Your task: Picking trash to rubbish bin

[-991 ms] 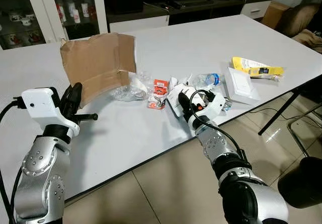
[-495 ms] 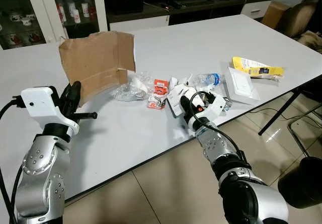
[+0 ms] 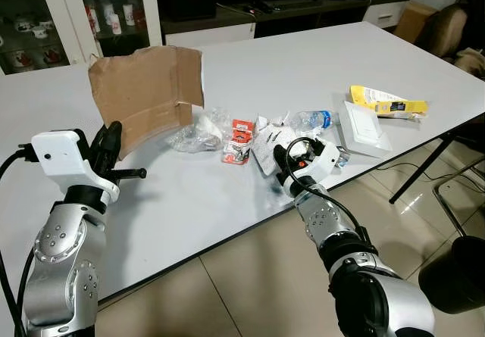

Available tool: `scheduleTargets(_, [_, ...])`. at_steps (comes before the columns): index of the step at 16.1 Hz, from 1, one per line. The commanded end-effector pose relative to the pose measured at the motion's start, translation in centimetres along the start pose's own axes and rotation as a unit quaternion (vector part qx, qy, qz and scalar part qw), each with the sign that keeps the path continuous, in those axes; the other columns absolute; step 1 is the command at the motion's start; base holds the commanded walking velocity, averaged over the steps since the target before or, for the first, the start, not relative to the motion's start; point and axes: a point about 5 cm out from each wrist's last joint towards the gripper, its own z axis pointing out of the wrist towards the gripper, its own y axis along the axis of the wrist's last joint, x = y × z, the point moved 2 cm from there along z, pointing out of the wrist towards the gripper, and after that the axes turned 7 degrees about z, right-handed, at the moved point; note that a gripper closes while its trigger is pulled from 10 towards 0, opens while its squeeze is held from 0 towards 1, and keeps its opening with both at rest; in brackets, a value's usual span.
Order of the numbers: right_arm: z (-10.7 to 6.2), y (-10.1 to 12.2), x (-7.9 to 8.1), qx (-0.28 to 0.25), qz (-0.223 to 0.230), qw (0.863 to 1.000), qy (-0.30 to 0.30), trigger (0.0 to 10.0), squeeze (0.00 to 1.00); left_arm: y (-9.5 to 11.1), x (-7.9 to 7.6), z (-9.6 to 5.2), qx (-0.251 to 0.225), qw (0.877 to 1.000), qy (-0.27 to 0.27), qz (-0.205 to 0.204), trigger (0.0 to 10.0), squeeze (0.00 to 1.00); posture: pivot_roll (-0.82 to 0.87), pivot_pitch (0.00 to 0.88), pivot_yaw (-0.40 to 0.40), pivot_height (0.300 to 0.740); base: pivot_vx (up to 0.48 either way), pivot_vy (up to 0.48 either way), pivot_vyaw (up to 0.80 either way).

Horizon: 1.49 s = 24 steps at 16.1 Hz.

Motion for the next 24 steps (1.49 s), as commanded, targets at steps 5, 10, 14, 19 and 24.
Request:
scheduleTargets(5, [0.3, 0.9, 2.0, -0.017, -0.029, 0.998, 0.060, 0.0, 0.00, -0.2, -0.4, 0.0, 0.002, 1.000, -0.005, 0.010, 0.0, 0.00, 0.13, 0.000, -0.077, 0.740, 0.000, 0.000, 0.00])
scheduleTargets(10, [-1.1, 1.3, 6.2, -0.048, -0.027, 0.987, 0.152, 0.0, 0.00, -0.3, 0.7, -0.1, 0.010, 0.999, 0.030, 0.012, 0.0, 0.00, 0.11, 0.000, -0.075, 0.740, 0.000, 0.000, 0.00])
scheduleTargets(14, [-5.1, 3.5, 9.7, -0.099, -0.160, 0.964, 0.186, 0.0, 0.00, 0.3, -2.1, 1.0, -0.002, 1.000, 0.003, -0.024, 0.0, 0.00, 0.07, 0.000, -0.077, 0.740, 0.000, 0.000, 0.00])
scheduleTargets(19, [-8.6, 6.8, 10.0, -0.147, -0.304, 0.933, 0.124, 0.0, 0.00, 0.9, -4.3, 1.5, -0.022, 0.996, 0.002, -0.081, 0.0, 0.00, 0.03, 0.000, -0.080, 0.740, 0.000, 0.000, 0.00])
scheduleTargets(24, [-8.2, 6.0, 6.8, -0.117, -0.353, 0.928, 0.029, 10.0, 0.00, 0.6, -4.8, 2.6, -0.031, 0.998, 0.003, -0.055, 3.2, 0.00, 0.06, 0.000, -0.076, 0.740, 0.000, 0.000, 0.00])
